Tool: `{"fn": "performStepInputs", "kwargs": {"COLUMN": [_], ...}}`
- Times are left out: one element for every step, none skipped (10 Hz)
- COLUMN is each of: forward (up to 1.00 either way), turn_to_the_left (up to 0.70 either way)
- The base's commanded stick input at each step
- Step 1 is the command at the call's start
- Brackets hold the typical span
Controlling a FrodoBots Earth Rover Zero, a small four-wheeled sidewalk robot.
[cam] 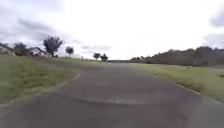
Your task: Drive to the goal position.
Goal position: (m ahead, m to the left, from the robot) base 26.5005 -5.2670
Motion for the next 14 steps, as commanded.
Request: {"fn": "performStepInputs", "kwargs": {"forward": [0.70,0.70,0.70,0.70,0.70,0.70,0.70,0.70,0.70,0.70,0.70,0.70,0.70,0.70], "turn_to_the_left": [0.00,0.00,0.00,0.00,0.00,-0.16,0.00,0.00,0.00,0.00,0.00,0.00,0.00,0.00]}}
